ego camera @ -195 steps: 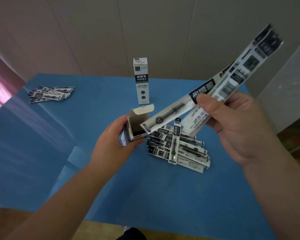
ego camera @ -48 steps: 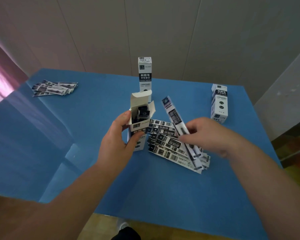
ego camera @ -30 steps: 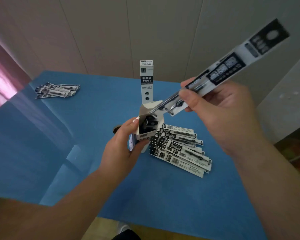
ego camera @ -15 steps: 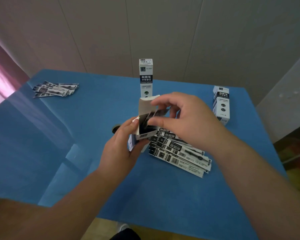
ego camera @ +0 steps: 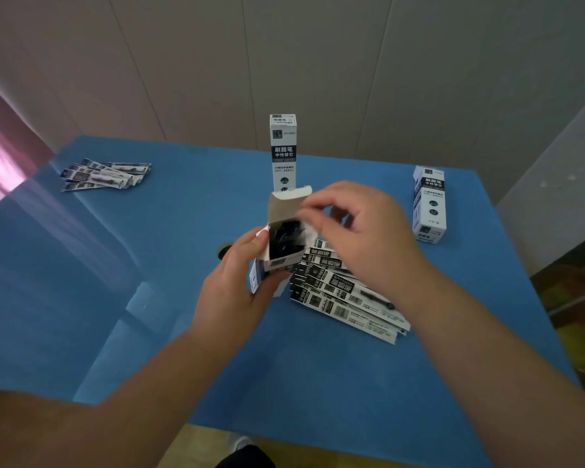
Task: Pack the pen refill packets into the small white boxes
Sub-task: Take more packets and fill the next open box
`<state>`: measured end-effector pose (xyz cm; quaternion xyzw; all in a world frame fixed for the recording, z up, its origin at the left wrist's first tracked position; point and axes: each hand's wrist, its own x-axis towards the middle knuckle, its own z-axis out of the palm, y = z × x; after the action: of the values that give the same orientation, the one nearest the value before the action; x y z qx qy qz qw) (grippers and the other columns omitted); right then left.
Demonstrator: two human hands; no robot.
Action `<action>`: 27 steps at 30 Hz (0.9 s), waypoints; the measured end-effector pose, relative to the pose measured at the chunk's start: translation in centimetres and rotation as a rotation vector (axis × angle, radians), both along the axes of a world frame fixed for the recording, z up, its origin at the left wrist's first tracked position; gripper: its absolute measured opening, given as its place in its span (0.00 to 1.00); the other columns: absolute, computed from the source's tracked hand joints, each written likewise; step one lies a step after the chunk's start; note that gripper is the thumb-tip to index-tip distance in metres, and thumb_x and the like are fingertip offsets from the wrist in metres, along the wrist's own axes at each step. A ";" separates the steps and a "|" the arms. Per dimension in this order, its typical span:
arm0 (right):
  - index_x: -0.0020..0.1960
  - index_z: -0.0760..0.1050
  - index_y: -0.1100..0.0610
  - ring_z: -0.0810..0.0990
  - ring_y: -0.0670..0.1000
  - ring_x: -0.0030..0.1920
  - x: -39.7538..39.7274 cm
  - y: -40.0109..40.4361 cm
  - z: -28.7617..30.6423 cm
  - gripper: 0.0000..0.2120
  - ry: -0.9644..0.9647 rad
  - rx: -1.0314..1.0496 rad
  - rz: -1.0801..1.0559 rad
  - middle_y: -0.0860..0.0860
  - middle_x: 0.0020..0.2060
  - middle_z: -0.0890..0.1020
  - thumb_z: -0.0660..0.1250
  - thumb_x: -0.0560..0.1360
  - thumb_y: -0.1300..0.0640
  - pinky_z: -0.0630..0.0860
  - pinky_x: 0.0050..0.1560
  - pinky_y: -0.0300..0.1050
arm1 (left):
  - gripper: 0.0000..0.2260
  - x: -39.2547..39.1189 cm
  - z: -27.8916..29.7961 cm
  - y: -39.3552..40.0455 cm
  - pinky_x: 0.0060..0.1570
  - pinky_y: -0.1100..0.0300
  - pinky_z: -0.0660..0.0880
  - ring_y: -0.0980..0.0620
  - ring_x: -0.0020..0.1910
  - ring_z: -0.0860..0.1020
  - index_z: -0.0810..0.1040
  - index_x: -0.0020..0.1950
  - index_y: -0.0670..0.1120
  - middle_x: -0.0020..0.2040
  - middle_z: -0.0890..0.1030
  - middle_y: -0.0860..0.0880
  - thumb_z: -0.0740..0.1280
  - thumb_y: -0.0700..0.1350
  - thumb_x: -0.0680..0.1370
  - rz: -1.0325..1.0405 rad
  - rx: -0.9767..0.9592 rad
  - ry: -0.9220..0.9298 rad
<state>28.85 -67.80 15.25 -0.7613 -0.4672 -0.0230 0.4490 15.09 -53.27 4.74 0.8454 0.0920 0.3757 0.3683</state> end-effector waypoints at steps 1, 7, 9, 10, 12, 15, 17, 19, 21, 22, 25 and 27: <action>0.51 0.82 0.44 0.79 0.43 0.42 0.4 -0.4 -0.4 0.04 0.041 0.076 -0.055 0.37 0.42 0.82 0.69 0.79 0.50 0.74 0.42 0.32 | 0.24 0.0 -0.1 0.0 0.63 0.66 0.73 0.69 0.68 0.71 0.63 0.71 0.63 0.72 0.69 0.67 0.70 0.54 0.79 0.010 -0.001 -0.001; 0.58 0.80 0.47 0.80 0.47 0.48 3.3 -3.1 -5.5 0.14 0.109 -0.704 -0.224 0.42 0.50 0.82 0.71 0.76 0.42 0.77 0.48 0.47 | 0.22 -0.3 0.1 0.0 0.59 0.50 0.80 0.68 0.68 0.72 0.63 0.70 0.64 0.72 0.72 0.63 0.67 0.59 0.78 0.027 -0.024 0.023; 0.53 0.81 0.47 0.81 0.52 0.47 2.9 -3.3 -6.9 0.15 0.097 -0.892 -0.193 0.45 0.46 0.82 0.73 0.73 0.39 0.74 0.41 0.45 | 0.22 -0.4 0.1 0.0 0.63 0.55 0.78 0.63 0.67 0.74 0.63 0.70 0.64 0.72 0.71 0.62 0.68 0.59 0.79 0.020 -0.021 0.011; 0.53 0.81 0.47 0.81 0.53 0.48 2.6 -3.3 -7.5 0.16 0.093 -0.925 -0.195 0.46 0.46 0.82 0.73 0.72 0.39 0.75 0.41 0.45 | 0.22 -0.4 0.0 0.0 0.63 0.57 0.76 0.61 0.67 0.75 0.63 0.70 0.63 0.72 0.71 0.63 0.67 0.59 0.79 0.019 -0.017 0.008; 0.53 0.81 0.48 0.81 0.53 0.48 2.4 -3.2 -8.3 0.15 0.071 -0.946 -0.210 0.47 0.47 0.82 0.74 0.72 0.40 0.77 0.43 0.46 | 0.23 -0.4 -0.1 0.1 0.64 0.59 0.76 0.57 0.68 0.76 0.63 0.70 0.63 0.72 0.71 0.61 0.69 0.57 0.79 0.021 -0.014 0.006; 0.57 0.82 0.48 0.80 0.51 0.47 2.4 -3.0 -8.9 0.17 0.089 -0.909 -0.214 0.47 0.48 0.82 0.75 0.72 0.43 0.74 0.43 0.44 | 0.23 -0.4 -0.2 0.1 0.65 0.58 0.74 0.55 0.69 0.76 0.64 0.70 0.63 0.72 0.73 0.54 0.69 0.55 0.78 0.014 -0.012 -0.002; 0.58 0.82 0.48 0.79 0.51 0.47 2.6 -3.0 -9.0 0.15 0.048 -0.899 -0.217 0.47 0.48 0.81 0.74 0.73 0.44 0.74 0.44 0.44 | 0.24 -0.4 -0.3 0.2 0.65 0.57 0.74 0.52 0.69 0.77 0.64 0.70 0.63 0.72 0.73 0.53 0.71 0.54 0.78 0.016 -0.011 -0.006; 0.56 0.82 0.48 0.79 0.51 0.44 2.7 -3.0 -9.0 0.12 -0.016 -0.905 -0.220 0.46 0.44 0.79 0.72 0.75 0.45 0.74 0.42 0.44 | 0.24 -0.4 -0.3 0.1 0.64 0.56 0.76 0.51 0.68 0.77 0.63 0.70 0.63 0.72 0.73 0.54 0.71 0.52 0.78 0.021 -0.009 0.002; 0.55 0.82 0.49 0.79 0.51 0.44 2.7 -3.0 -9.0 0.11 -0.057 -0.915 -0.212 0.46 0.45 0.81 0.71 0.76 0.46 0.75 0.42 0.44 | 0.24 -0.5 -0.3 0.1 0.63 0.57 0.76 0.55 0.68 0.77 0.63 0.70 0.64 0.72 0.72 0.59 0.70 0.51 0.79 0.019 -0.005 0.010; 0.56 0.82 0.49 0.79 0.51 0.45 2.7 -2.9 -9.0 0.11 -0.059 -0.917 -0.210 0.47 0.46 0.81 0.71 0.76 0.46 0.75 0.43 0.44 | 0.24 -0.5 -0.2 0.0 0.63 0.58 0.76 0.57 0.68 0.76 0.63 0.70 0.65 0.71 0.71 0.62 0.70 0.52 0.79 0.021 -0.004 0.016; 0.58 0.81 0.48 0.80 0.51 0.49 2.5 -2.9 -8.8 0.14 -0.023 -0.910 -0.208 0.47 0.51 0.83 0.73 0.75 0.45 0.78 0.47 0.47 | 0.25 -0.6 0.0 0.0 0.61 0.58 0.77 0.61 0.67 0.75 0.63 0.70 0.65 0.70 0.69 0.66 0.69 0.52 0.77 0.026 -0.011 0.020; 0.59 0.80 0.48 0.81 0.52 0.51 2.4 -2.8 -8.8 0.15 0.001 -0.917 -0.194 0.47 0.52 0.83 0.74 0.74 0.46 0.79 0.50 0.48 | 0.25 -0.7 0.1 0.0 0.61 0.59 0.77 0.65 0.67 0.74 0.63 0.70 0.65 0.70 0.69 0.66 0.69 0.52 0.77 0.023 -0.008 0.015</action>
<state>31.27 -70.60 6.47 -0.9213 -0.3558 0.1443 0.0623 14.42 -53.31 4.81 0.8456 0.1060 0.3735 0.3664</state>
